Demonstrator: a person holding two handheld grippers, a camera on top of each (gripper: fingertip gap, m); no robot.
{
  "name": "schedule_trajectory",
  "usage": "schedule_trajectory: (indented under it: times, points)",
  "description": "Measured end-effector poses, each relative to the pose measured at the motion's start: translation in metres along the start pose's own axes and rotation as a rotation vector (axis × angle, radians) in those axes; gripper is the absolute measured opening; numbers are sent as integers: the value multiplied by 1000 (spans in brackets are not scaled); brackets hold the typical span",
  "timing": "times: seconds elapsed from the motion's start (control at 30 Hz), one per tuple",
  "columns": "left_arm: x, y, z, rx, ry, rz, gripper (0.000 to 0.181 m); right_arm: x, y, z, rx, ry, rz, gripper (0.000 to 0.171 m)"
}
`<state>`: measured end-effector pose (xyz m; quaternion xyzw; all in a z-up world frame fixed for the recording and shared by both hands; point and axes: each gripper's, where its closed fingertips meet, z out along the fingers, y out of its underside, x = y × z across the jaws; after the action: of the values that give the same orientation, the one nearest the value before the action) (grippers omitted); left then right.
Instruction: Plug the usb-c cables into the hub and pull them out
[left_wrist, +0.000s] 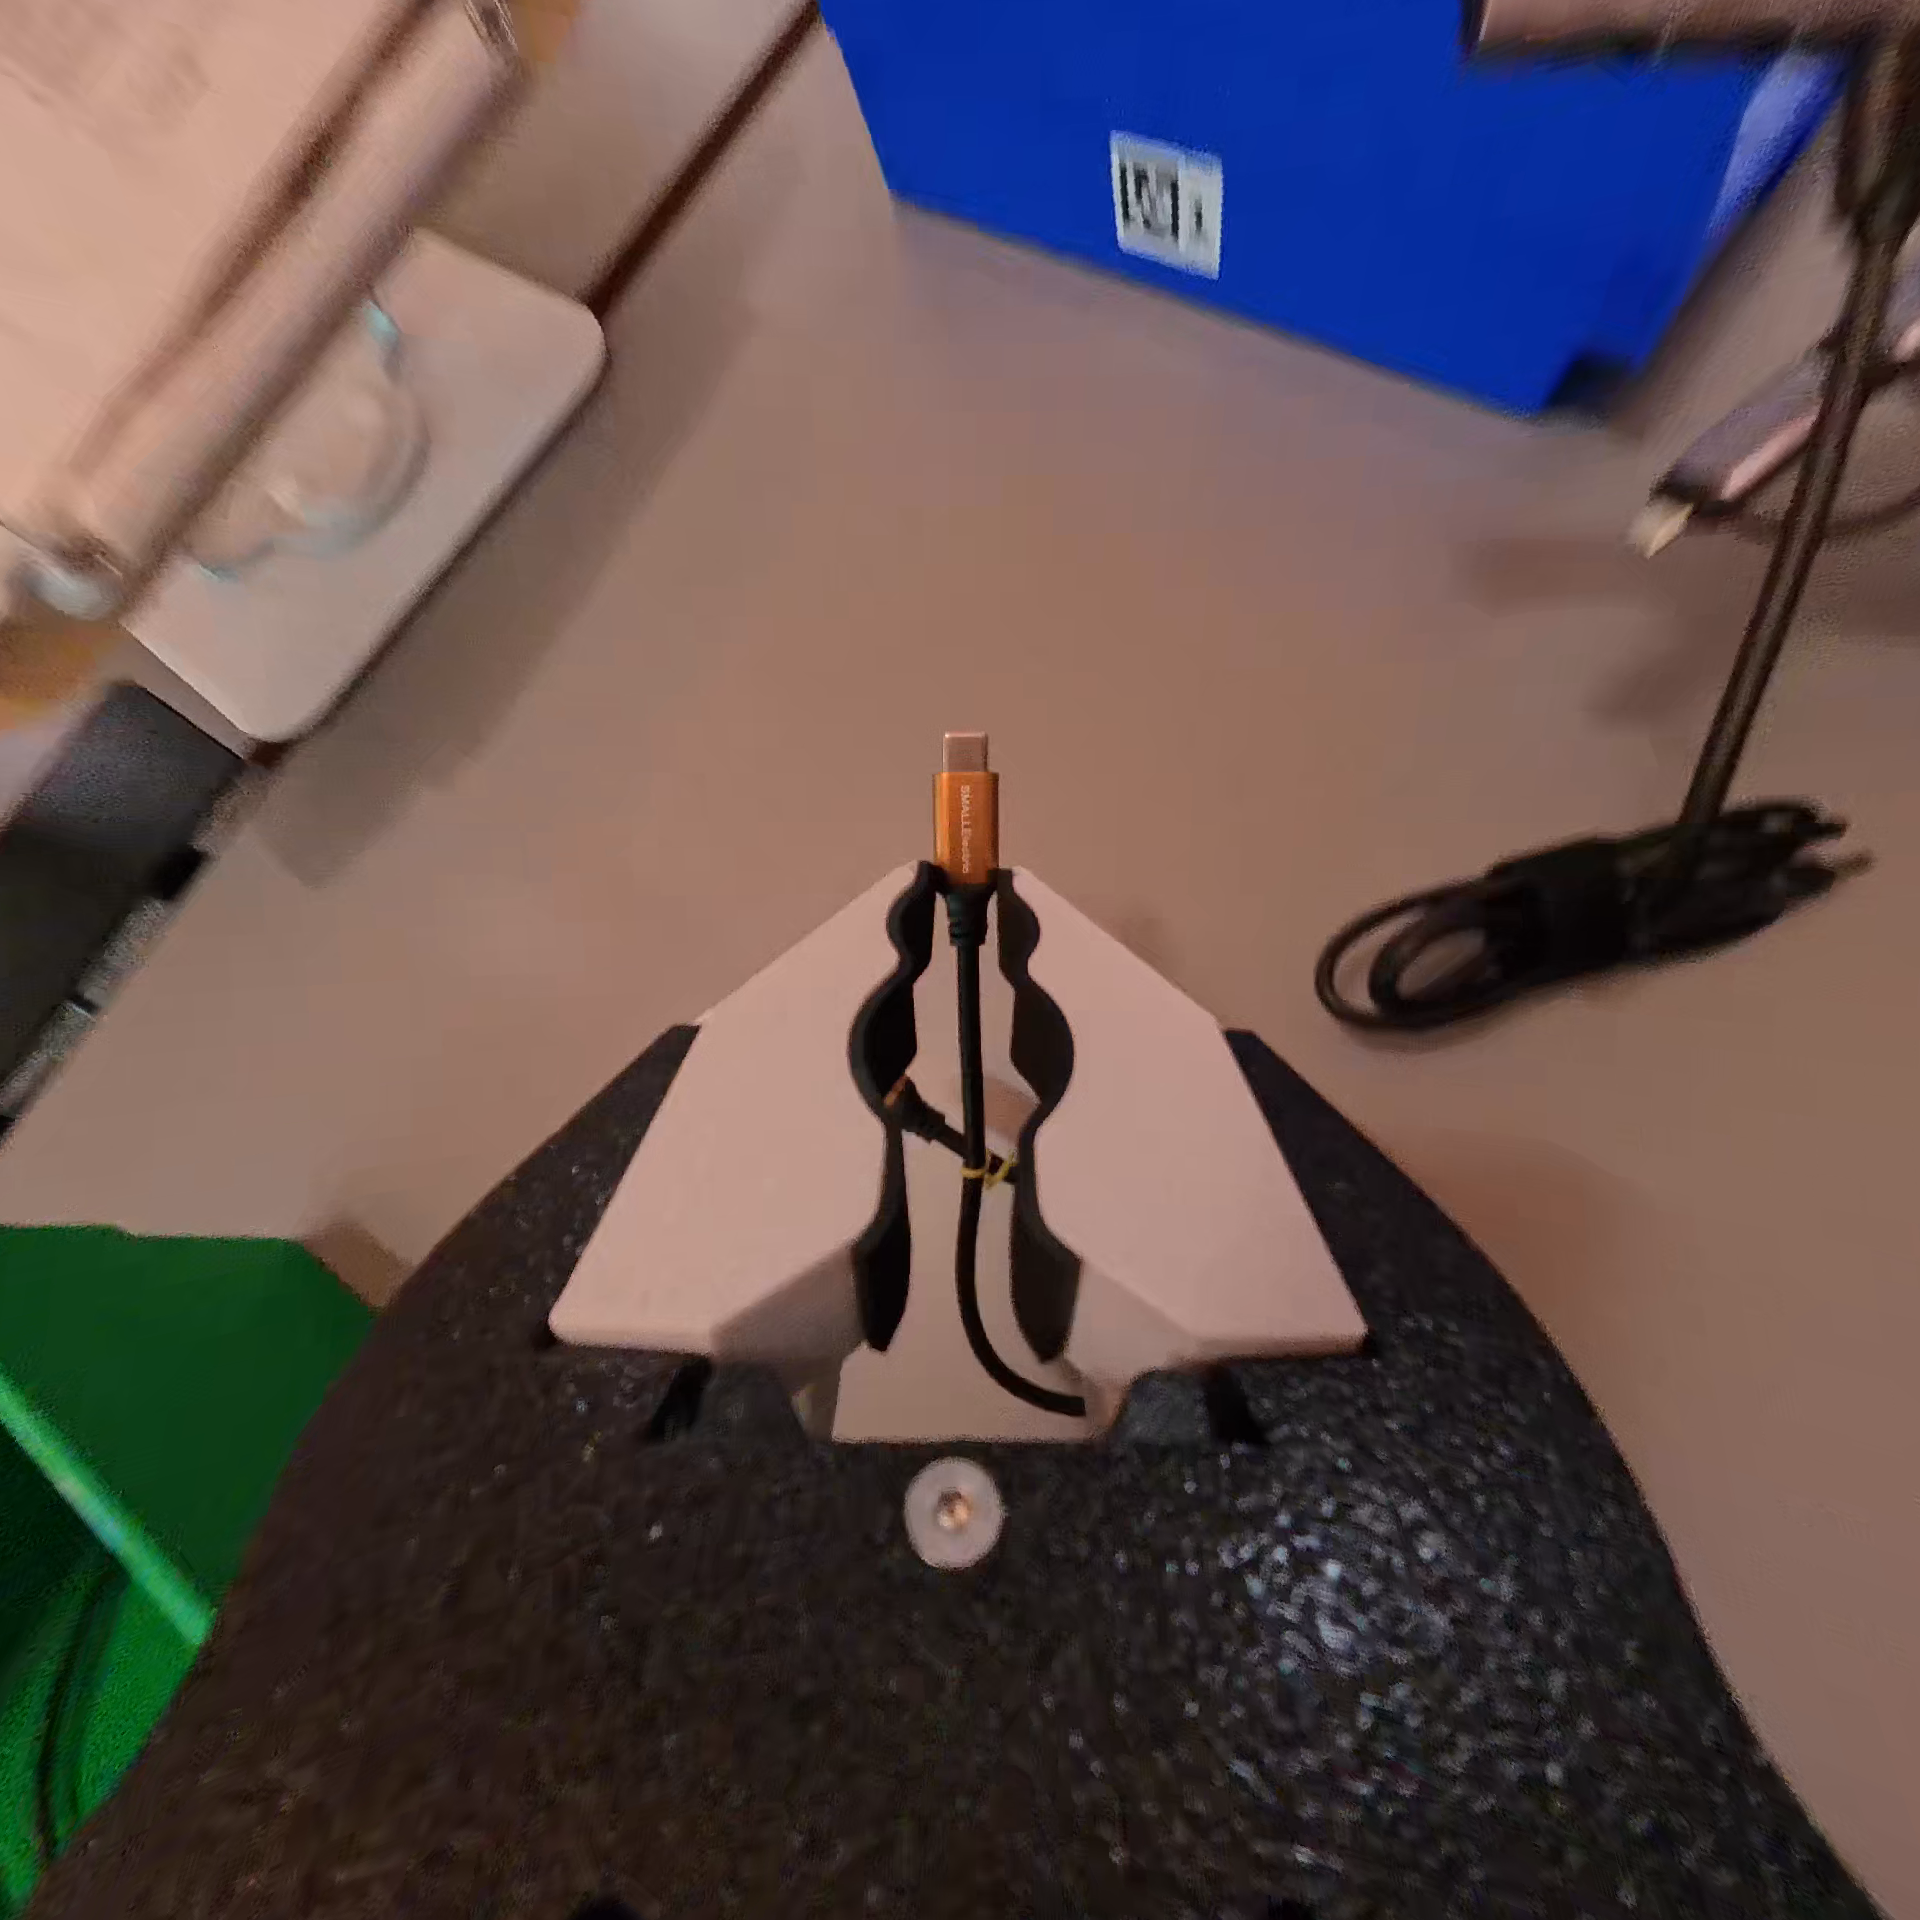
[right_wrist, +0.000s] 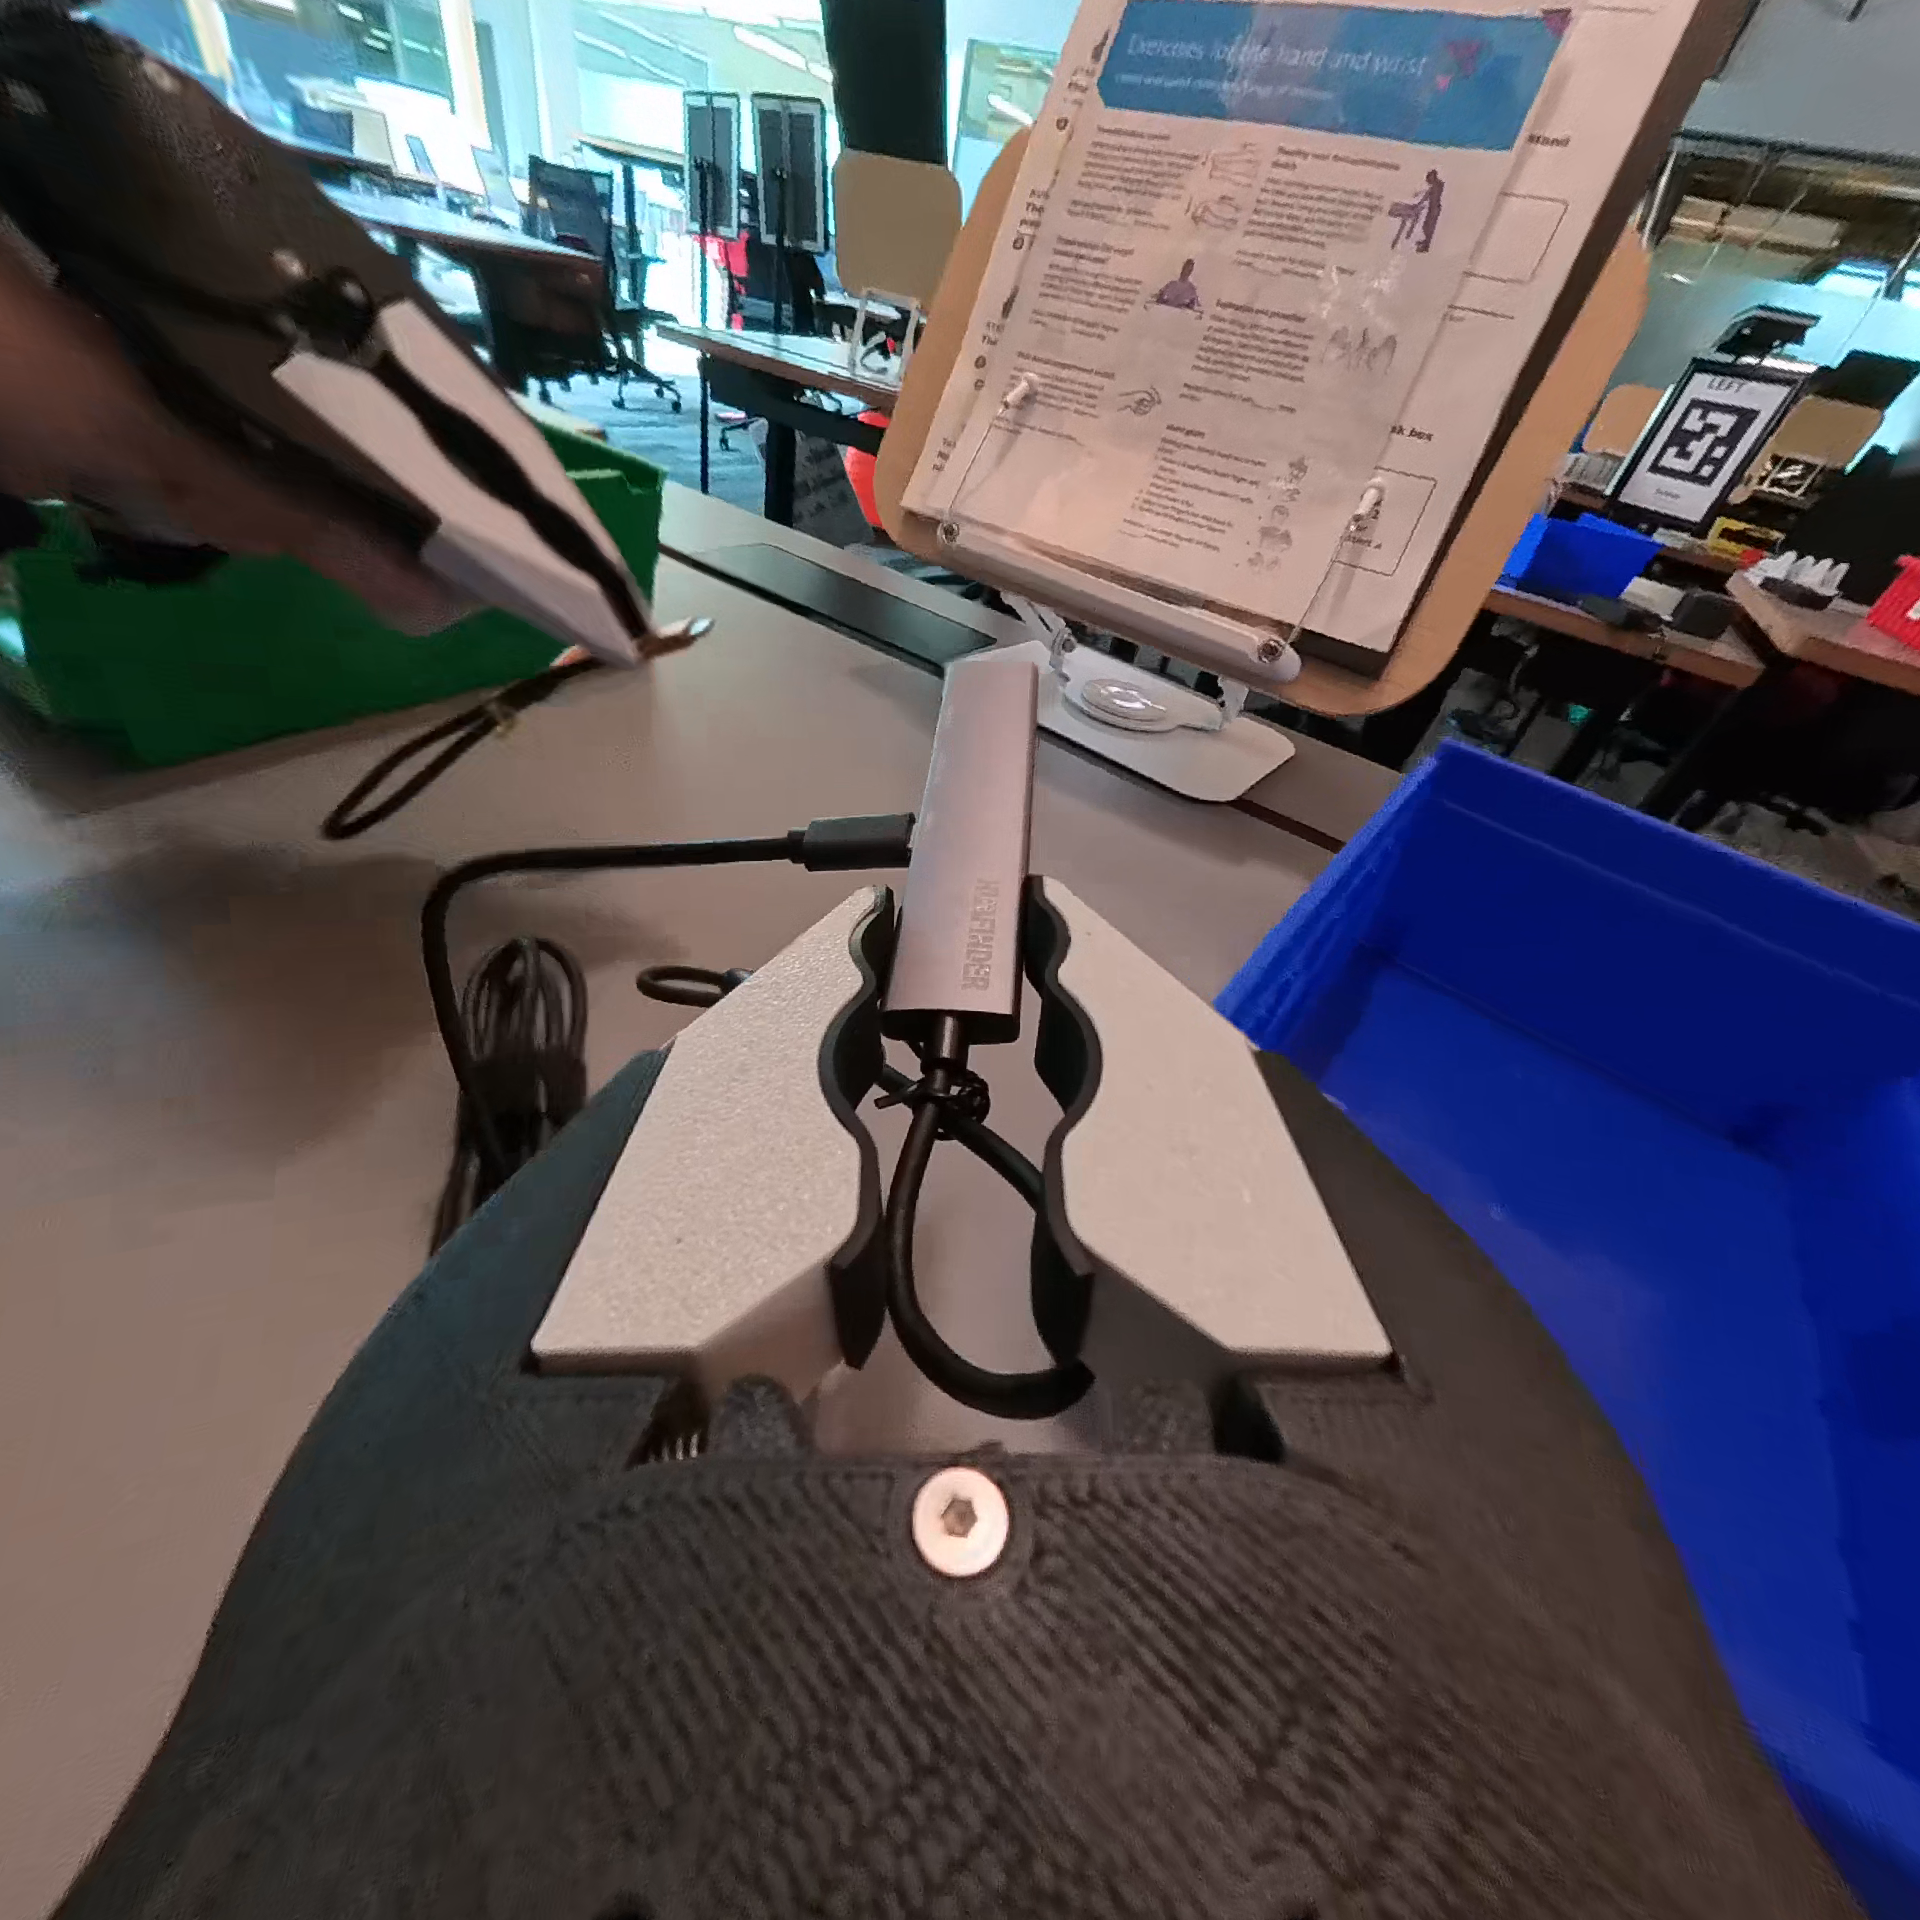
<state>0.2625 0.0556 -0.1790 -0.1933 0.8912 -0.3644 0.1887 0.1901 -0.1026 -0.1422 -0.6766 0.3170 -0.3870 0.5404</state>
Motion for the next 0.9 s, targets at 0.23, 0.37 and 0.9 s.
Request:
schedule_trajectory:
  times: [0.23,0.37,0.9]
  points:
    - [-41,-57,-15,98,-88,60,10,-34,-33,65,40,-28,-102,23]
    - [-64,-66,-4,136,-79,40,10,-28,-49,115,30,29,-183,24]
    - [-85,-64,16,181,133,-65,9,-1,-11,179,-71,12,-115,23]
